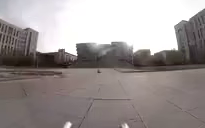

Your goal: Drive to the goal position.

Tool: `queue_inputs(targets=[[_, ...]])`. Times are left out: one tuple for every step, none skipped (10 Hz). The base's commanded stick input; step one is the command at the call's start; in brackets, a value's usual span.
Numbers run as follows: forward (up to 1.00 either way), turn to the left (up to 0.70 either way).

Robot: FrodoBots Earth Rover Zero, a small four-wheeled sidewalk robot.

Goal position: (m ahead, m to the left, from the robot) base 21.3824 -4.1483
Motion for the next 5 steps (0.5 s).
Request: queue_inputs(targets=[[1.0, 0.0], [1.0, 0.0], [1.0, 0.0], [1.0, 0.0], [1.0, 0.0]])
